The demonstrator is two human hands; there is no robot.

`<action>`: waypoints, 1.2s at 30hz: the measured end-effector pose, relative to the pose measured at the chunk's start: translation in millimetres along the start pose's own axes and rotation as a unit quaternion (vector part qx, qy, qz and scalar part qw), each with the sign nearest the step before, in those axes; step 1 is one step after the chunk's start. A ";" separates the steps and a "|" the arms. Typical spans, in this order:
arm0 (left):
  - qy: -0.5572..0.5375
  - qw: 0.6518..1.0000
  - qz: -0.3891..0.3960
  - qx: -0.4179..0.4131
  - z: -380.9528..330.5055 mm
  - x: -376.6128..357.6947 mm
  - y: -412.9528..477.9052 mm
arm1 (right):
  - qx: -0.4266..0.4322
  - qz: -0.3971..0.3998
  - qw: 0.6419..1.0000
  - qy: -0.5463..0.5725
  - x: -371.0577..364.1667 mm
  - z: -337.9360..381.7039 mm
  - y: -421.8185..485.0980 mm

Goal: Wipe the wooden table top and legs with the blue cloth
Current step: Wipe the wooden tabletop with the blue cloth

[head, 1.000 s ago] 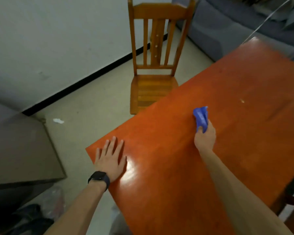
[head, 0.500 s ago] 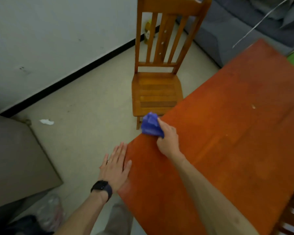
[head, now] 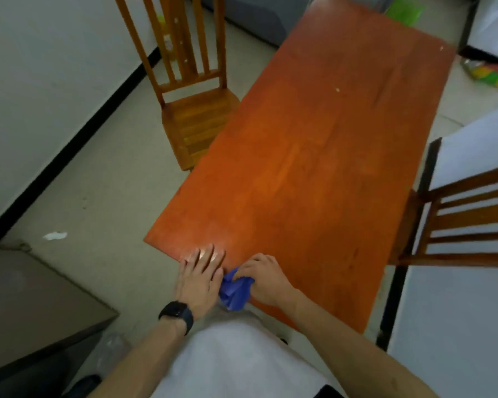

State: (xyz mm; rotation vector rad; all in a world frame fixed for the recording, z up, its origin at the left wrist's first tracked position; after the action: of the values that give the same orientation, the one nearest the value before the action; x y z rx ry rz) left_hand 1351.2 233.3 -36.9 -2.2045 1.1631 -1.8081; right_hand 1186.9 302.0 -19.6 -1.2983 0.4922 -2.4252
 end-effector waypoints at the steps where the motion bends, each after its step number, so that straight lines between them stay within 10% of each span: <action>1: 0.026 0.999 0.025 -0.018 -15.3 -11.6 -7.8 | -0.021 0.004 1.000 0.003 -6.1 -14.4 -21.9; 21: 0.157 0.963 0.181 -0.121 -173.0 -122.0 -140.3 | -0.286 -0.290 0.859 0.309 -143.9 -102.7 -298.9; 31: -0.266 0.900 0.309 0.154 -68.0 -132.7 -184.8 | -0.358 -0.210 0.618 0.668 -229.7 0.7 -267.9; 36: -0.325 0.873 0.315 0.181 14.2 -124.3 -197.1 | -0.344 -0.165 0.662 0.645 -261.3 71.6 -222.3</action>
State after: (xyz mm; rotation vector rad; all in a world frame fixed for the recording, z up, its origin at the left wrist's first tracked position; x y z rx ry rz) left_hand 1459.5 439.9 -46.6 -1.6981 1.0776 -0.8327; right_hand 1353.3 606.4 -70.0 0.6264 1.7431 -3.2515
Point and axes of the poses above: each hand's wrist, its own y-axis towards the middle knuckle, its own x-axis out of the back of the hand, z = x × y, the point moved 4 cm from there along y, towards the middle knuckle, and after that the axes turned 3 degrees about x, right-handed, at the moved point
